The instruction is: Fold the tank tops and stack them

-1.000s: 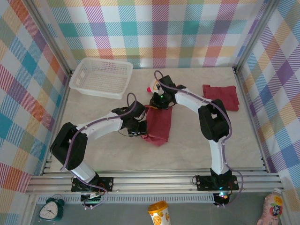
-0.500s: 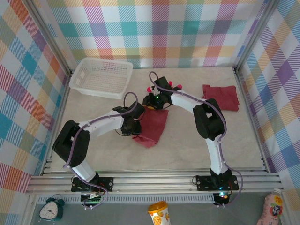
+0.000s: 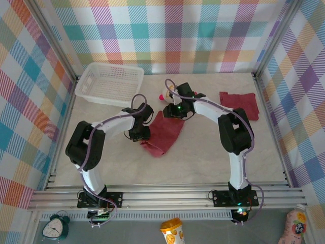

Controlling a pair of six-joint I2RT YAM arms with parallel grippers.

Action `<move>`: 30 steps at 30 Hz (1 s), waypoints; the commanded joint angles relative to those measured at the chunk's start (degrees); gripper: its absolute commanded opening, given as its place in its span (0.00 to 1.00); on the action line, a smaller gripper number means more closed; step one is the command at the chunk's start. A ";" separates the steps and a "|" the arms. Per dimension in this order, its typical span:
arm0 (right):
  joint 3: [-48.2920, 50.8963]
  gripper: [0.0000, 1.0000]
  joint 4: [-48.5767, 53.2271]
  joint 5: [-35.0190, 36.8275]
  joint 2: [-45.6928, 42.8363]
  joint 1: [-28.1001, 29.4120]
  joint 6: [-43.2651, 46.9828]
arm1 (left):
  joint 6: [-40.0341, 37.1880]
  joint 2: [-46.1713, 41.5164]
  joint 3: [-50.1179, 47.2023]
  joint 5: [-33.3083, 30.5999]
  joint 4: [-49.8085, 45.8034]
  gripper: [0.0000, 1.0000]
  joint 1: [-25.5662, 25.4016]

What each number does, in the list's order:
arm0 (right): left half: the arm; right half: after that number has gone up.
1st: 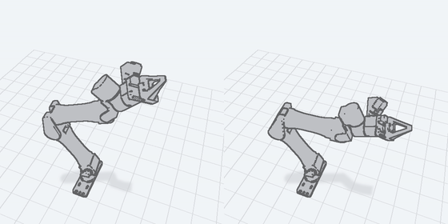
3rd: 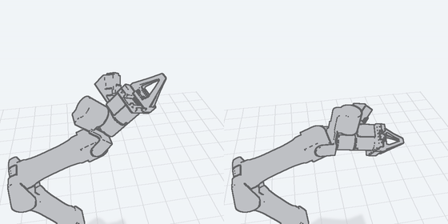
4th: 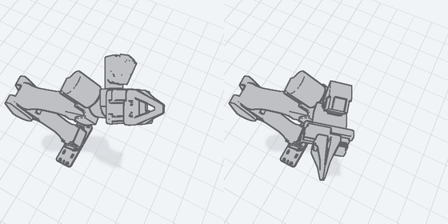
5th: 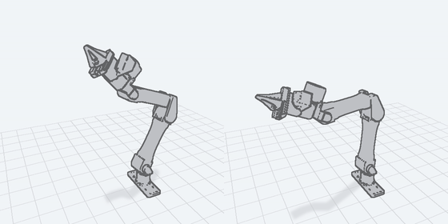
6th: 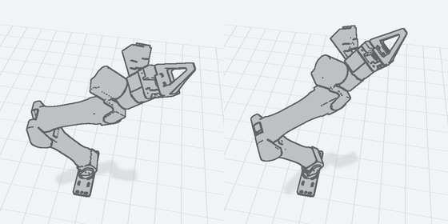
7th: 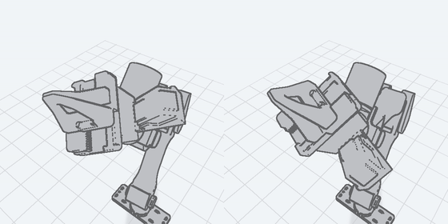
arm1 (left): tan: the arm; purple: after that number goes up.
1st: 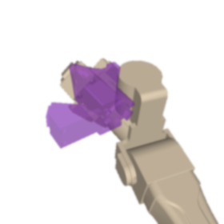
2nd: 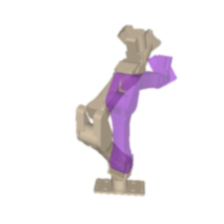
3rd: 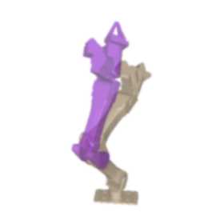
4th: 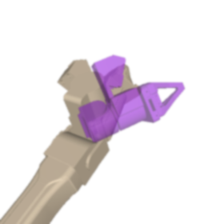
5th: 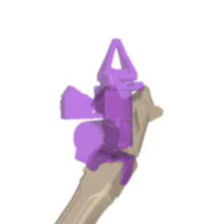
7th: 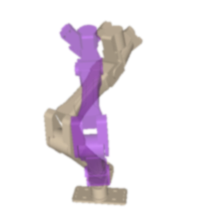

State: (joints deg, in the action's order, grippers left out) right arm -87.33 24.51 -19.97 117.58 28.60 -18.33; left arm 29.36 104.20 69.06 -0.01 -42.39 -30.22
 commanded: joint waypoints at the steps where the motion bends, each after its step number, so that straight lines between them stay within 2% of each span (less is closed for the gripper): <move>1: 1.68 0.41 2.34 0.07 0.81 -0.47 5.90 | -4.01 3.52 2.39 1.08 -3.49 0.32 1.07; 8: 8.80 0.36 3.58 1.48 -2.03 -0.98 6.96 | -9.39 7.90 8.79 -2.77 -7.95 0.29 3.33; 15: 22.14 0.35 2.15 -1.65 -10.43 -0.91 1.03 | -13.66 13.17 18.41 -4.40 -12.52 0.32 3.99; 18: 26.47 0.37 1.53 -1.91 -15.39 -1.00 -1.01 | -14.38 14.91 23.01 -1.96 -14.53 0.36 4.07; 22: 28.08 0.45 2.29 3.11 -21.12 -2.51 0.06 | -13.30 12.79 24.55 1.34 -16.09 0.39 4.03; 27: 28.91 0.55 1.00 4.93 -23.79 -6.24 1.84 | -10.11 5.79 19.68 6.07 -16.15 0.46 4.11; 30: 30.03 0.62 0.36 4.48 -23.39 -6.80 2.35 | -6.78 1.80 13.61 13.58 -12.19 0.51 4.02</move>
State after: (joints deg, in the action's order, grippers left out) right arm -59.18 25.19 -15.94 94.24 21.85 -17.10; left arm 18.92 111.15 86.50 5.89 -55.11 -26.79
